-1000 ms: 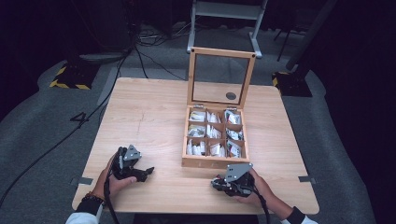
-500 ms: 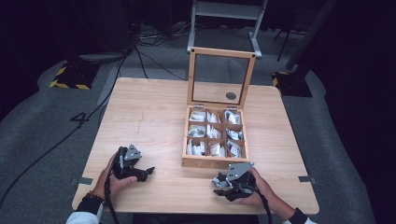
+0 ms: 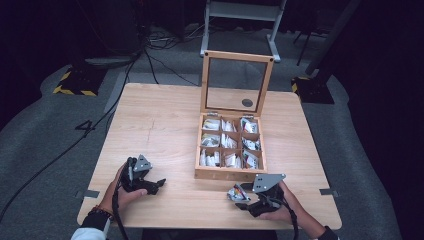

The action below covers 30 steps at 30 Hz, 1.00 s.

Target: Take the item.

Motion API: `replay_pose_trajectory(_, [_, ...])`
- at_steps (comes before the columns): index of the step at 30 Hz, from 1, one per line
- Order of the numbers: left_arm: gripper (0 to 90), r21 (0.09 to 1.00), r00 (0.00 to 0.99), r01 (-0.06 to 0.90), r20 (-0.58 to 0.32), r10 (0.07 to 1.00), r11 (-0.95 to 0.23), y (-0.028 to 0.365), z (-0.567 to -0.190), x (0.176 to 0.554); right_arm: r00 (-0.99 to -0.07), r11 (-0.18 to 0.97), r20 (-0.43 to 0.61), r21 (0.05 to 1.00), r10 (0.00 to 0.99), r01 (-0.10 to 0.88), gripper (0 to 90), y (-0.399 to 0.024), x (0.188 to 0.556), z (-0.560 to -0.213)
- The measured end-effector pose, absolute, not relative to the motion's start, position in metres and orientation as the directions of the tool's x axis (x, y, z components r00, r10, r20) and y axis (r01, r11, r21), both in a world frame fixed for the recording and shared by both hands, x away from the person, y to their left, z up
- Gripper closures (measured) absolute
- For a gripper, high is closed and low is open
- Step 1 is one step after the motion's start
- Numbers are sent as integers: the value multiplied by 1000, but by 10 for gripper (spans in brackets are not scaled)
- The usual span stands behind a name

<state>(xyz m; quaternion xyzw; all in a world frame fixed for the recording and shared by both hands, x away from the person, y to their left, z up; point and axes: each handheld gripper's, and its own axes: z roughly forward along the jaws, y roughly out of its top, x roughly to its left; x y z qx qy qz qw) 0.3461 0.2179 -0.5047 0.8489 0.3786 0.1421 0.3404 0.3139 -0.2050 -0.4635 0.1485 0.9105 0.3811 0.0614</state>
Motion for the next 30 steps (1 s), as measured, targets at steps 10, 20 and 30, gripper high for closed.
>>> replay_pose_trajectory(10, [131, 676, 672, 554, -20, 740, -485, 217, -504, 346, -937, 632, -31, 746, 349, 211, 391, -226, 314, -445])
replay_pose_trajectory(20, [164, 674, 676, 552, -18, 737, -490, 213, -502, 350, -903, 575, -62, 789, 425, 217, 402, -248, 323, -427])
replay_pose_trajectory(30, [206, 671, 712, 530, -20, 702, -519, 207, -495, 355, -851, 515, -66, 819, 521, 252, 406, -265, 339, -420])
